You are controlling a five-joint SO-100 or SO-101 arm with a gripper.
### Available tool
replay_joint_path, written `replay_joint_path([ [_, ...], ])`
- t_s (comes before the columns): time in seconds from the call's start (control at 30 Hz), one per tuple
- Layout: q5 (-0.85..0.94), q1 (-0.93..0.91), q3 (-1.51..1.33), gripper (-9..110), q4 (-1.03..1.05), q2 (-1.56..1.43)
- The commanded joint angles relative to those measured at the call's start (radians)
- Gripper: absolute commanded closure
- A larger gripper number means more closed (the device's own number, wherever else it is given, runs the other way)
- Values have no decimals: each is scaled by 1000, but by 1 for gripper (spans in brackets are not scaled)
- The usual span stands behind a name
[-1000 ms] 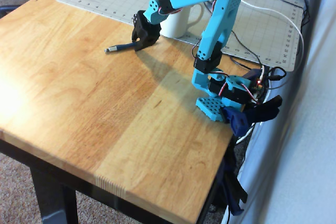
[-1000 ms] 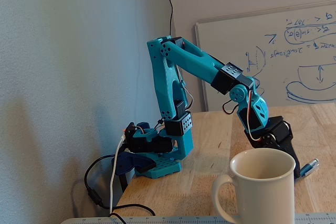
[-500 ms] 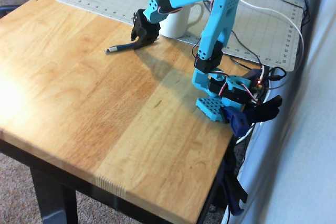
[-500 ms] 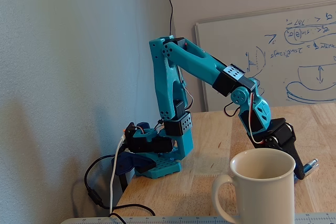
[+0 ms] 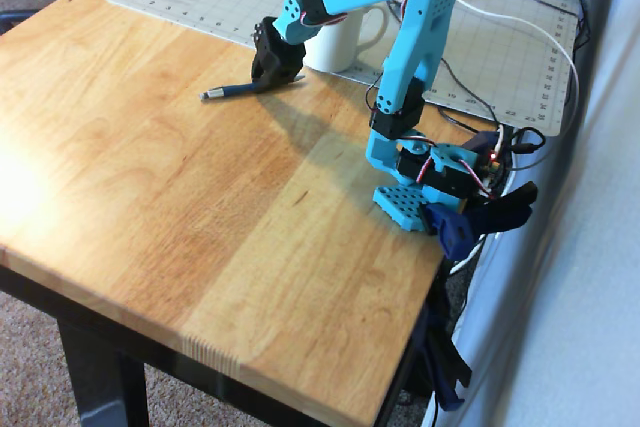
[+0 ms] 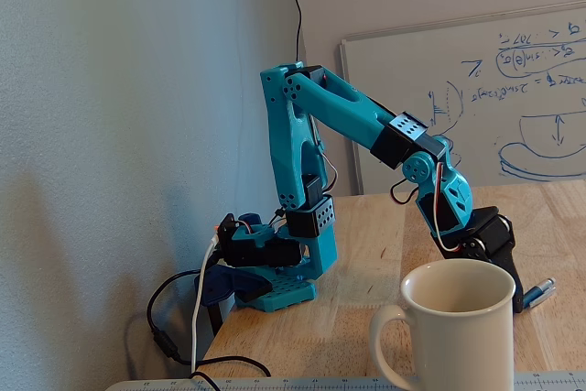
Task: Grasp a pen and put it in a mug.
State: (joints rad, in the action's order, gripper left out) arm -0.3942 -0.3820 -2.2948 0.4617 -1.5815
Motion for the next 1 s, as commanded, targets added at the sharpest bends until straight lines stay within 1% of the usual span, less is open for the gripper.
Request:
replay_joint_path([
  [0.0, 9, -17, -12, 100, 2, 55],
  [0.5, 12, 52, -21, 101, 0, -46],
  [0.8, 15, 156, -32, 100, 0, -255],
  [0.87, 37, 178, -34, 100, 2, -281],
  [0.97, 141, 201, -58, 100, 2, -319],
])
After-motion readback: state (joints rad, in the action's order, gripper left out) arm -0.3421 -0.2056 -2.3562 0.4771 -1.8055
